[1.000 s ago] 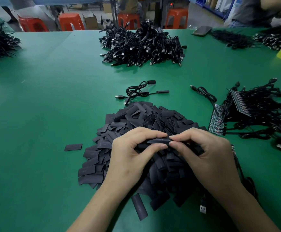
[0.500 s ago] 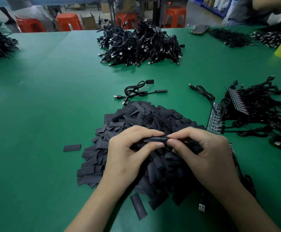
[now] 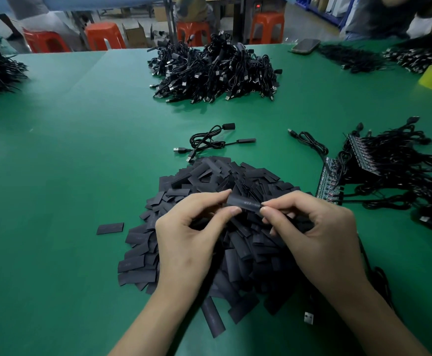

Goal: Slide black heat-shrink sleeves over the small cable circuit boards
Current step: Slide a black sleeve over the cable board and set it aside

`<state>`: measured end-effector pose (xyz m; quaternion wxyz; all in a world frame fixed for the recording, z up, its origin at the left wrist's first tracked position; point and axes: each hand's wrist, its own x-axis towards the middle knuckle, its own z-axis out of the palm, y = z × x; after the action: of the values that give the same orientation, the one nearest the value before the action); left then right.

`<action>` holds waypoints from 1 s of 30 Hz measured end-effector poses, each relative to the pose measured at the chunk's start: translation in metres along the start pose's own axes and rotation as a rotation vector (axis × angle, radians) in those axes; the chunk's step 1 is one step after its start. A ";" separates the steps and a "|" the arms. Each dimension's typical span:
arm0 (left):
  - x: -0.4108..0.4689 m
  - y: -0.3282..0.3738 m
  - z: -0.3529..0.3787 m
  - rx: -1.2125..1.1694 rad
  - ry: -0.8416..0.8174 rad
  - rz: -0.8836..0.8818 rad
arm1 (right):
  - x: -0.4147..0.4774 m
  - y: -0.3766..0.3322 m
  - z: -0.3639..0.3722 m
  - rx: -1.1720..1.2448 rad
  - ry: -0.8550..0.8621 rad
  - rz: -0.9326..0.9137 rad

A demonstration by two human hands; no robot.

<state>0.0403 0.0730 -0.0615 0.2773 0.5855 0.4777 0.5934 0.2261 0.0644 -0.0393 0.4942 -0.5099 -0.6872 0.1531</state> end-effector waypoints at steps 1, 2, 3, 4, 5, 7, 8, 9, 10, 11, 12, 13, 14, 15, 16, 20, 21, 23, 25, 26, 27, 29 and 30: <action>0.000 0.000 0.001 0.009 0.006 0.011 | 0.000 -0.001 0.001 -0.001 -0.001 -0.002; 0.000 0.001 0.001 0.017 0.011 0.025 | -0.001 -0.002 0.001 -0.006 -0.001 -0.004; -0.001 0.001 0.002 0.028 0.015 0.040 | -0.001 -0.002 0.001 -0.014 0.000 -0.006; -0.001 0.001 0.003 0.044 0.015 0.053 | -0.001 -0.002 0.002 -0.020 0.001 -0.010; -0.001 0.001 0.003 0.060 0.014 0.066 | -0.001 -0.002 0.002 -0.026 0.004 -0.013; -0.002 0.001 0.003 0.087 0.009 0.091 | -0.001 -0.002 0.001 -0.041 0.015 -0.017; -0.002 0.001 0.003 0.098 0.005 0.101 | -0.001 -0.002 0.001 -0.048 0.019 -0.016; -0.002 0.001 0.003 0.106 -0.001 0.107 | -0.001 -0.001 0.001 -0.053 0.022 -0.012; -0.002 0.001 0.003 0.112 -0.010 0.113 | 0.000 -0.001 0.001 -0.057 0.025 -0.004; -0.003 0.002 0.003 0.114 -0.021 0.115 | 0.000 0.000 0.001 -0.056 0.031 0.008; -0.002 0.002 0.002 0.111 -0.034 0.111 | 0.000 0.001 0.001 -0.044 0.040 0.024; -0.002 0.003 0.002 0.106 -0.049 0.098 | 0.001 0.001 0.001 -0.022 0.052 0.047; -0.001 0.003 0.002 0.099 -0.068 0.073 | 0.002 0.000 0.000 0.010 0.070 0.074; -0.001 0.003 0.002 0.090 -0.091 0.043 | 0.003 0.000 -0.002 0.057 0.097 0.108; -0.001 0.004 0.002 0.083 -0.116 0.016 | 0.005 0.000 -0.004 0.132 0.128 0.152; -0.004 0.007 0.007 0.180 -0.243 0.038 | 0.016 0.001 -0.017 0.666 0.234 0.444; -0.005 0.009 0.010 0.220 -0.286 0.062 | 0.018 0.001 -0.019 0.820 0.232 0.523; -0.008 0.015 0.017 0.309 -0.387 0.124 | 0.021 0.001 -0.018 1.083 0.212 0.648; -0.011 0.020 0.026 0.391 -0.478 0.181 | 0.022 0.001 -0.015 1.248 0.200 0.712; -0.013 0.023 0.030 0.408 -0.512 0.200 | 0.022 0.001 -0.012 1.310 0.194 0.729; -0.013 0.025 0.035 0.406 -0.537 0.208 | 0.021 0.001 -0.010 1.361 0.187 0.737; -0.013 0.029 0.041 0.370 -0.551 0.171 | 0.019 0.002 -0.007 1.407 0.178 0.737; -0.013 0.031 0.043 0.343 -0.539 0.134 | 0.018 0.003 -0.006 1.402 0.181 0.722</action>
<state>0.0904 0.0602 -0.0455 0.2515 0.7900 0.4403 0.3447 0.2328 0.0794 -0.0290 0.6737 -0.2816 -0.1800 0.6591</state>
